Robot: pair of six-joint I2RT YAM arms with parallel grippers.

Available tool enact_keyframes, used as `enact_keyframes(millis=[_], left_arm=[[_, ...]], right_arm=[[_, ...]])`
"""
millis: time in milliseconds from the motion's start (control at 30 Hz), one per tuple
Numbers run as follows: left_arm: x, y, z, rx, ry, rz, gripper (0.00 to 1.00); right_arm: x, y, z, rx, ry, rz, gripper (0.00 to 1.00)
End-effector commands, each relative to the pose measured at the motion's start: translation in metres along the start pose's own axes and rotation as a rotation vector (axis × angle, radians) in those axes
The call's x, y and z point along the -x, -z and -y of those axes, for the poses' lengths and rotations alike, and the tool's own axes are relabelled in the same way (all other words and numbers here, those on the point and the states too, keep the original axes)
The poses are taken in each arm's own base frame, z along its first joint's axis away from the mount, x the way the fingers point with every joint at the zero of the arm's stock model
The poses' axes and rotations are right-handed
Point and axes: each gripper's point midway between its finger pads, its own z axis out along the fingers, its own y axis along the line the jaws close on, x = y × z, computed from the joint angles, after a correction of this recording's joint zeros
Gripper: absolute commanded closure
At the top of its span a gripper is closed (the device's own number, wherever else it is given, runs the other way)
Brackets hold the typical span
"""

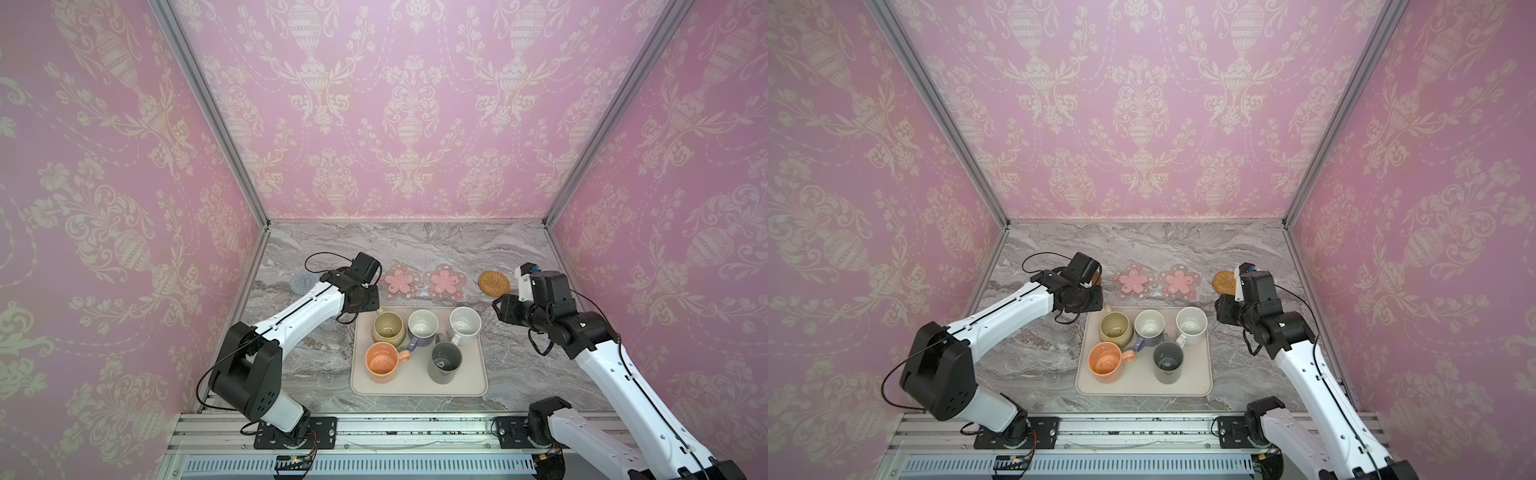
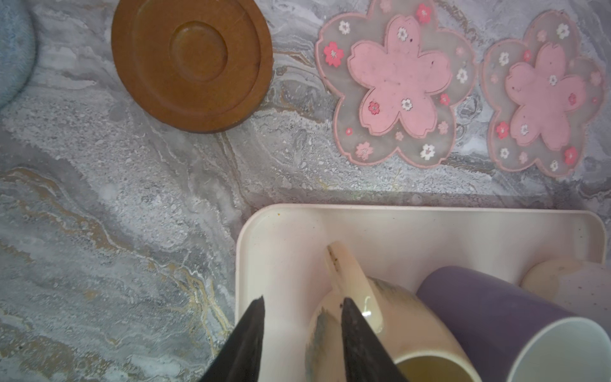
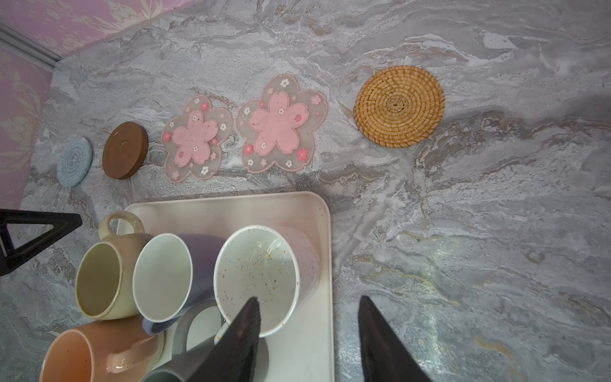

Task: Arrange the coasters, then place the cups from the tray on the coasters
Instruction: 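Move the left gripper over the cream mug on the tray while the right gripper hovers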

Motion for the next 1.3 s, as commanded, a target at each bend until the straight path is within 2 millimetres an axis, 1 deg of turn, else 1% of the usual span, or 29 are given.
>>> enact_keyframes(millis=[0, 233, 400, 667, 967, 1267], left_arm=[[0.009, -0.001, 0.013, -0.018, -0.009, -0.002, 0.58], [0.000, -0.019, 0.012, -0.005, -0.017, -0.052, 0.59], [0.000, -0.021, 0.013, -0.007, -0.018, -0.055, 0.59], [-0.008, -0.028, 0.009, 0.007, -0.021, -0.082, 0.58], [-0.012, -0.016, -0.005, 0.057, -0.047, -0.068, 0.58], [-0.021, -0.012, -0.013, 0.083, -0.064, -0.093, 0.58]], right_arm=[[-0.004, 0.002, 0.002, -0.010, -0.014, 0.001, 0.50], [-0.002, -0.004, -0.003, 0.008, -0.027, -0.005, 0.50], [-0.002, -0.006, -0.005, 0.007, -0.024, -0.007, 0.50], [-0.002, -0.009, -0.004, -0.003, -0.014, -0.012, 0.49], [-0.001, -0.016, -0.009, 0.012, -0.021, -0.018, 0.49], [0.001, -0.020, -0.015, 0.019, -0.015, -0.026, 0.49]])
